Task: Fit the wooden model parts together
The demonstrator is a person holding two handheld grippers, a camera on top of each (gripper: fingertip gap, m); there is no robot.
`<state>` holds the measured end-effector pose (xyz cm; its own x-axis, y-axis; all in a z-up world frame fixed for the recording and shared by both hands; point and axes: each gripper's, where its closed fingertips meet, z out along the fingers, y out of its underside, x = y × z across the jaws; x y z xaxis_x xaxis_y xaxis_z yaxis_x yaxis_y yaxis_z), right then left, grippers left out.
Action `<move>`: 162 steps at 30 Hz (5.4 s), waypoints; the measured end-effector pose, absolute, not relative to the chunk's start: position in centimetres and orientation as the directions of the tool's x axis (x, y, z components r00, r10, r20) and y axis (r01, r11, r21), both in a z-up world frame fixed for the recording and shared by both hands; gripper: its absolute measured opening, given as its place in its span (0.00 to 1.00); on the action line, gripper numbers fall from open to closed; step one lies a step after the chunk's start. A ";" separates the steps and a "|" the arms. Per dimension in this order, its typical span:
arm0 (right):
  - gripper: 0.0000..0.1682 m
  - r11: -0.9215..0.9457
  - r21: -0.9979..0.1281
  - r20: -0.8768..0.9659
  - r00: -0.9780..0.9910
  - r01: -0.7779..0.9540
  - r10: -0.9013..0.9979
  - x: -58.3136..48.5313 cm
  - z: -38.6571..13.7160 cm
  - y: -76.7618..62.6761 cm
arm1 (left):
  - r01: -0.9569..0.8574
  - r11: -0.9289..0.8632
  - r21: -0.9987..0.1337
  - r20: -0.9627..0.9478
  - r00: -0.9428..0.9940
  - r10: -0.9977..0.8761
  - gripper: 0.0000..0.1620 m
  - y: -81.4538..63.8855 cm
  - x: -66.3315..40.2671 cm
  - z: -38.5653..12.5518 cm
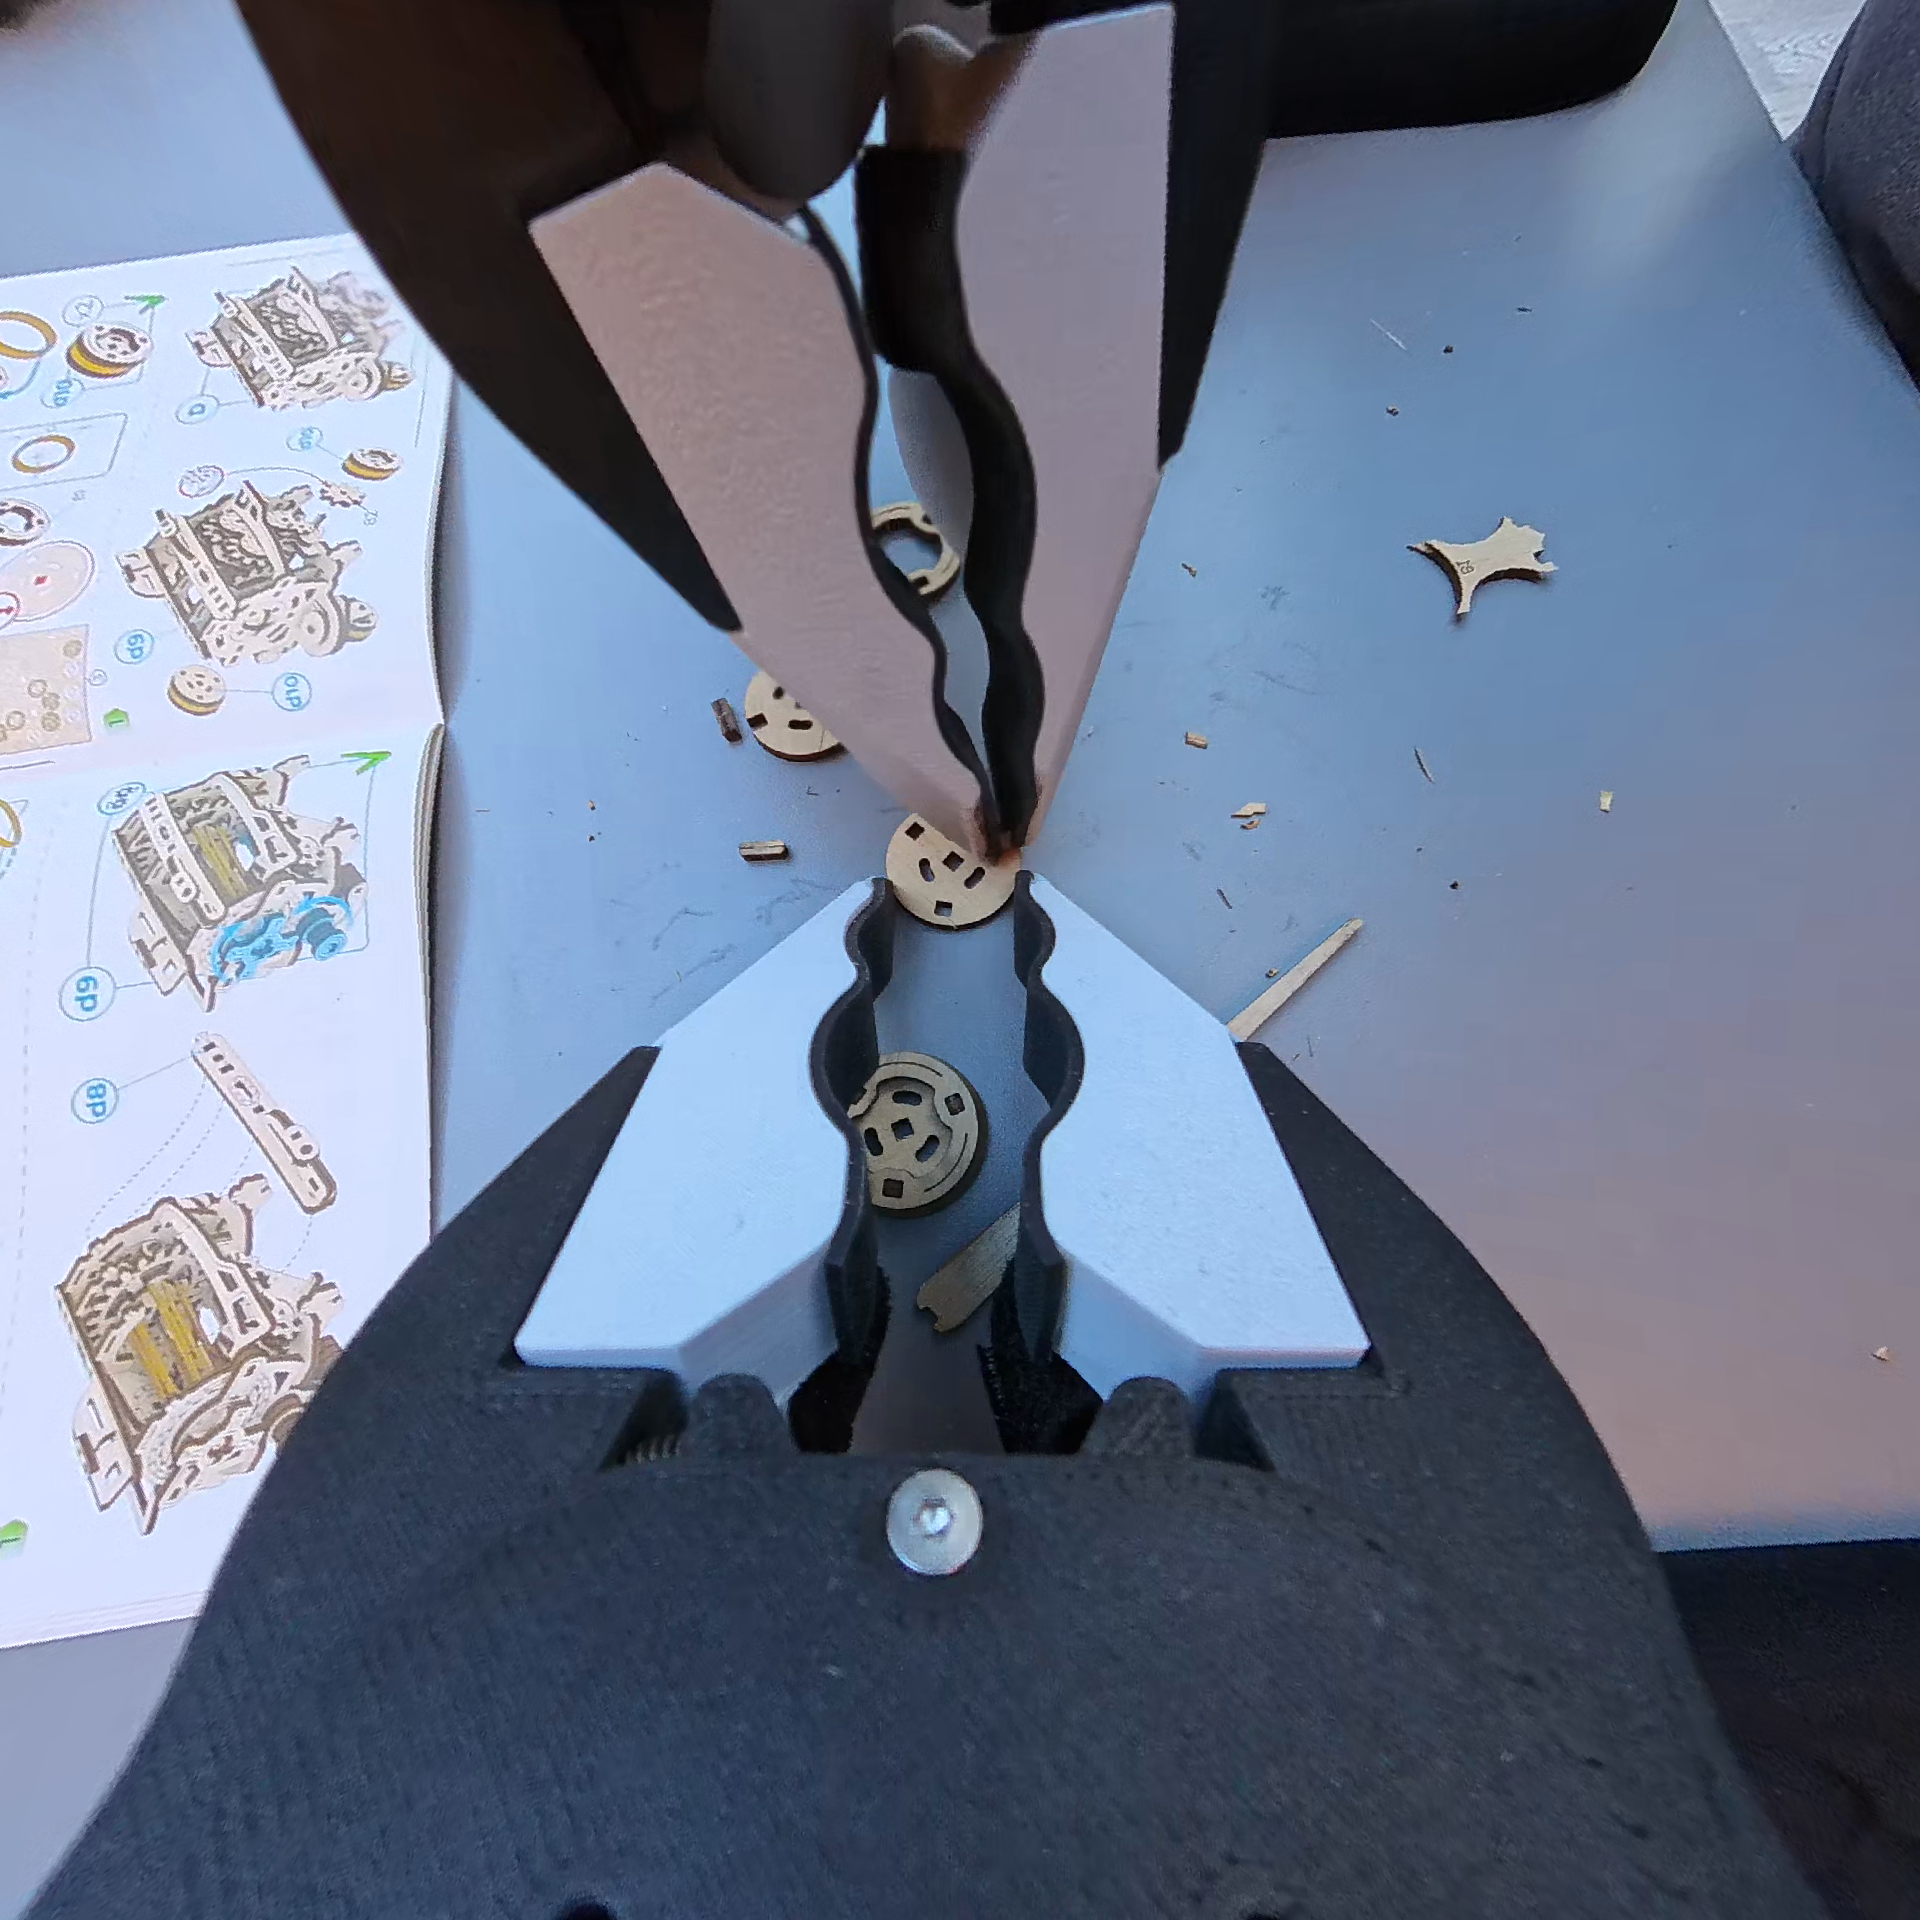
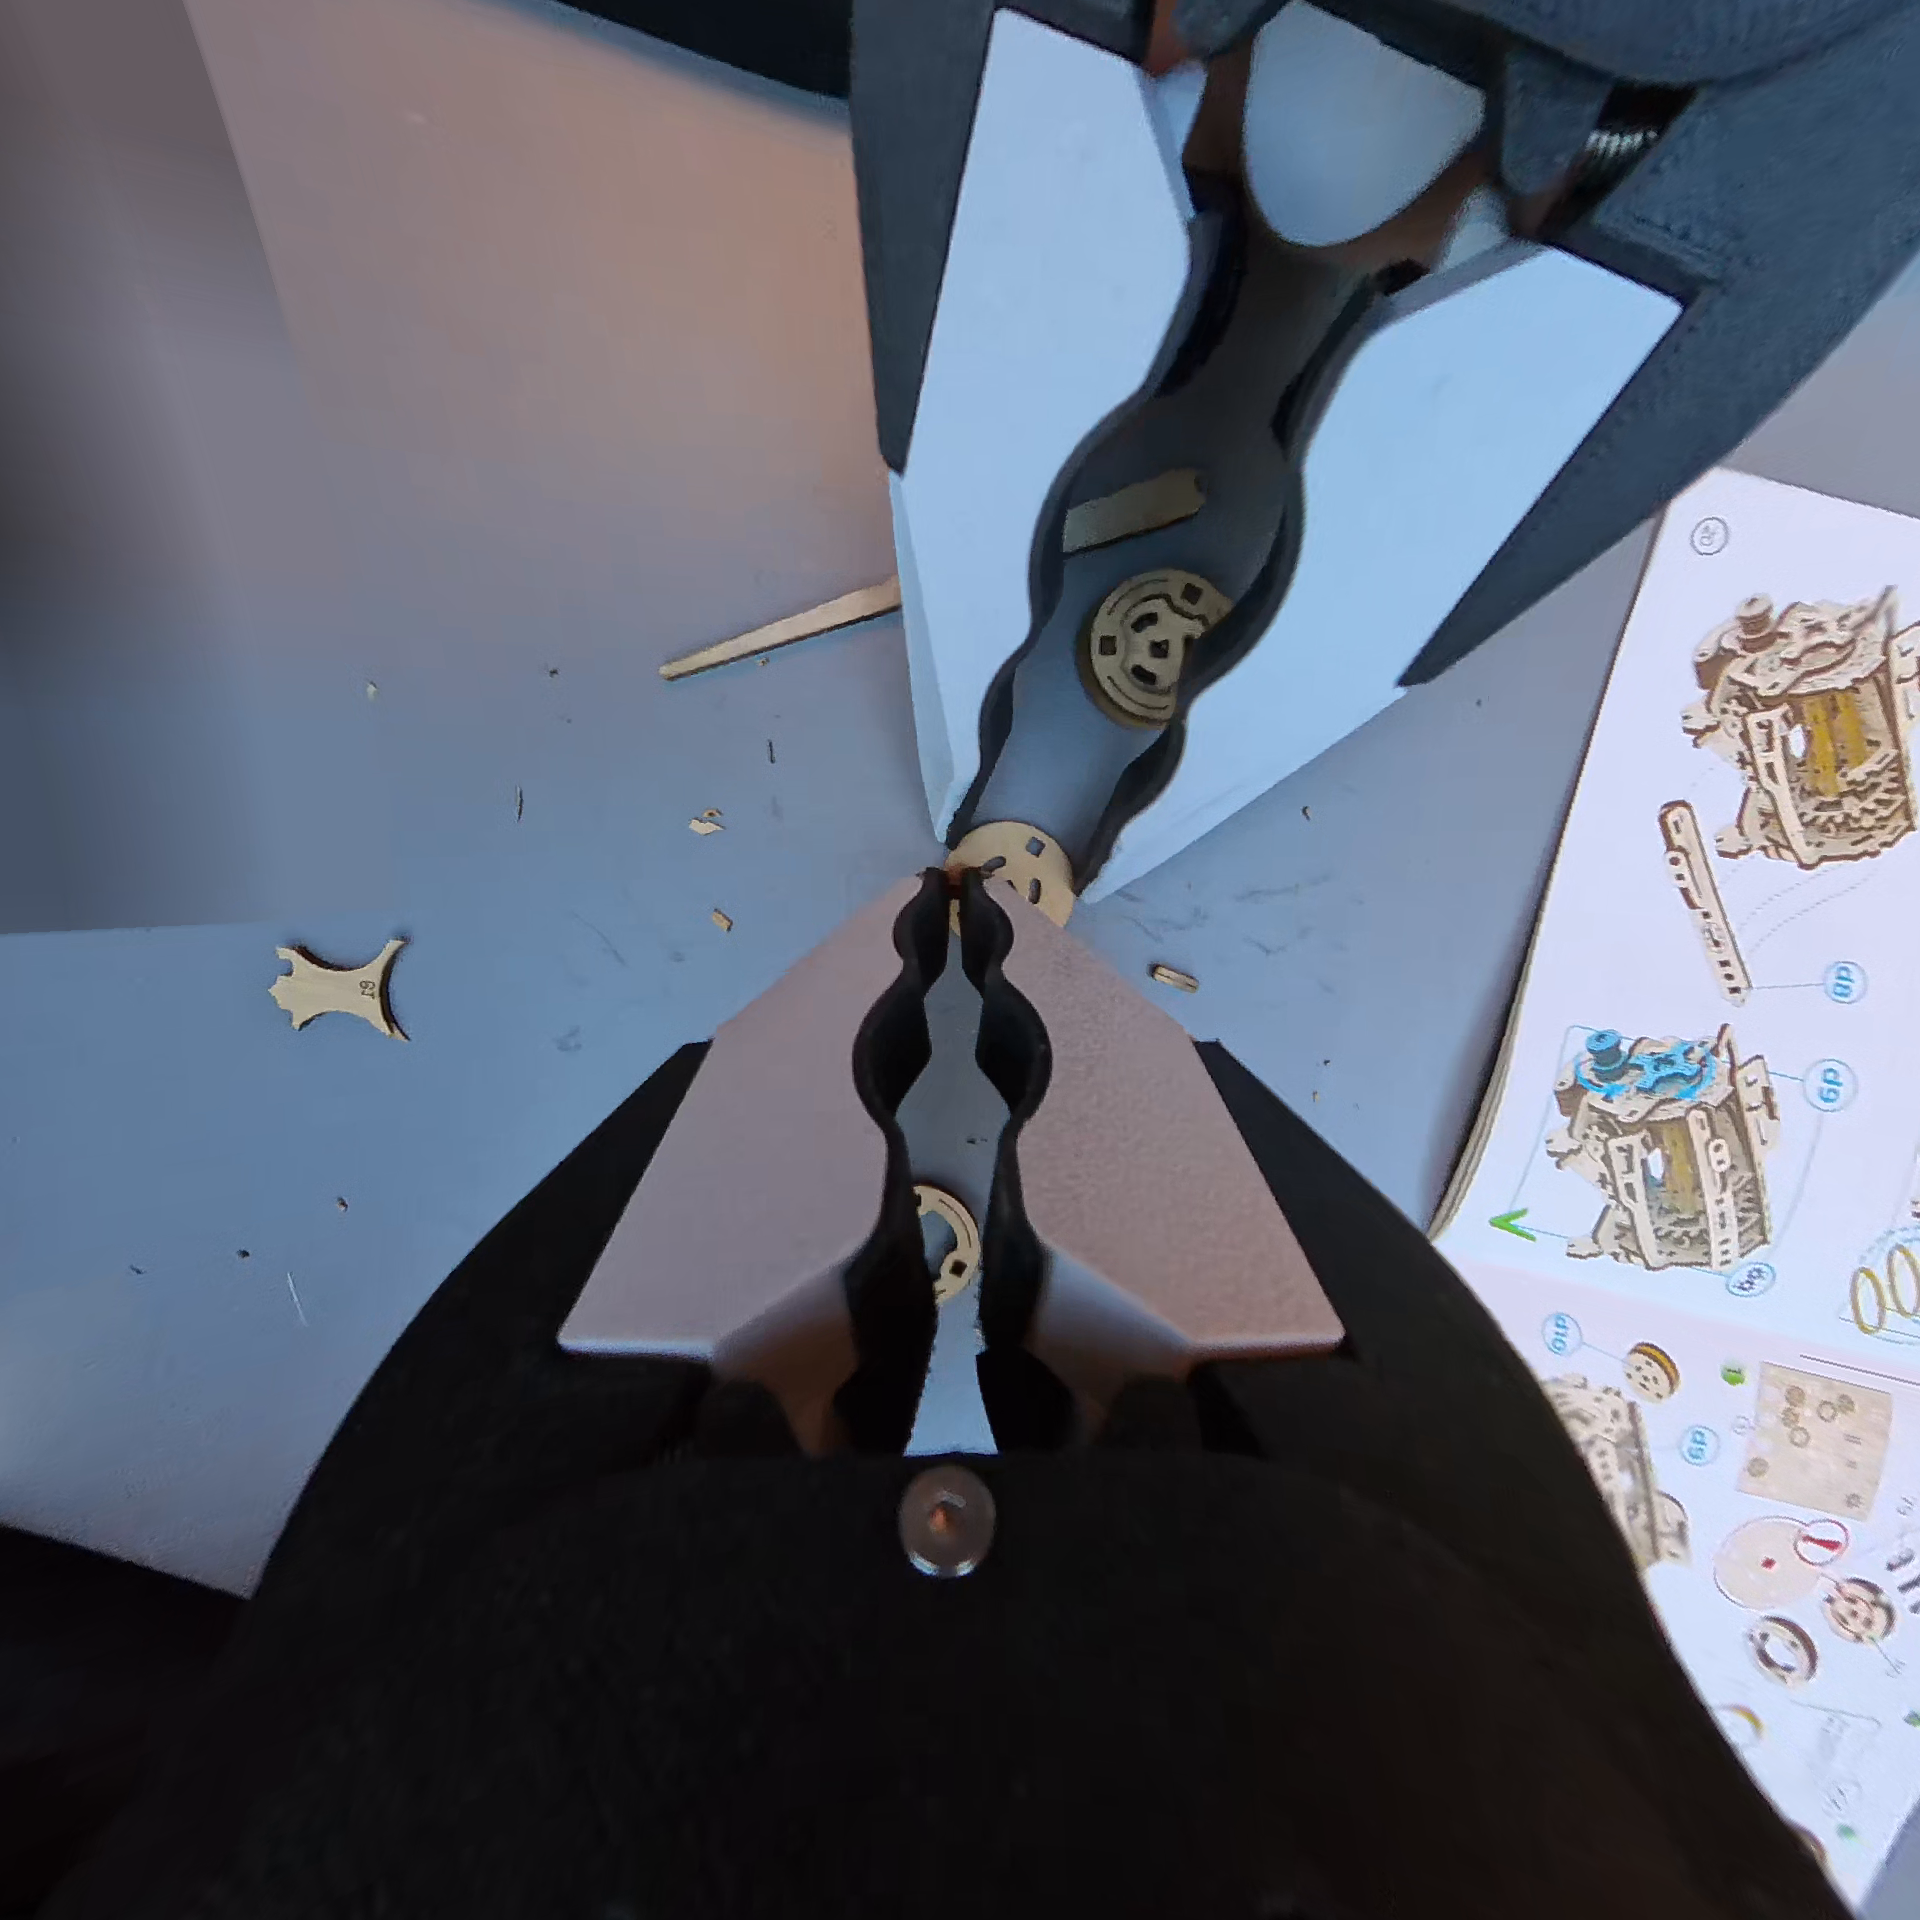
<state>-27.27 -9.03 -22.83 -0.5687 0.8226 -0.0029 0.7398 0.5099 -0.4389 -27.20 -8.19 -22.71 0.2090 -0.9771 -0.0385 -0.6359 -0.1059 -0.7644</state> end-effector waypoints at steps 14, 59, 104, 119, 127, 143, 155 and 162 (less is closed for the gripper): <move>0.01 0.514 -0.450 -0.025 -0.586 0.730 0.810 -27.3 -22.8 -9.0 | -0.636 -0.106 -0.764 -0.038 0.209 -0.977 0.13 -8.2 -27.2 -22.7; 0.00 0.509 -0.403 0.062 -0.533 0.760 0.844 -27.3 -22.6 -9.2 | -0.637 -0.099 -0.765 -0.037 0.197 -0.980 0.13 -8.4 -27.2 -22.7; 0.00 0.514 -0.408 -0.007 -0.565 0.755 0.825 -27.2 -22.8 -9.2 | -0.634 -0.113 -0.765 -0.027 0.206 -0.978 0.13 -8.4 -27.2 -22.7; 0.01 0.485 -0.436 -0.053 -0.559 0.758 0.827 -27.3 -22.9 -9.1 | -0.634 -0.112 -0.765 -0.028 0.206 -0.978 0.13 -8.3 -27.2 -22.7; 0.01 0.487 -0.448 -0.009 -0.549 0.750 0.836 -27.3 -22.8 -9.0 | -0.634 -0.114 -0.765 -0.025 0.206 -0.978 0.13 -8.3 -27.2 -22.7; 0.02 0.452 -0.423 0.001 -0.498 0.785 0.867 -27.7 -22.4 -9.3 | -0.634 -0.113 -0.765 -0.024 0.203 -0.979 0.13 -8.4 -27.2 -22.7; 0.01 0.465 -0.410 0.016 -0.504 0.784 0.864 -27.5 -22.6 -9.1 | -0.633 -0.113 -0.766 -0.021 0.200 -0.980 0.13 -8.4 -27.2 -22.7; 0.00 0.474 -0.392 0.022 -0.507 0.788 0.861 -27.3 -22.7 -9.2 | -0.634 -0.110 -0.765 -0.025 0.200 -0.979 0.13 -8.4 -27.2 -22.7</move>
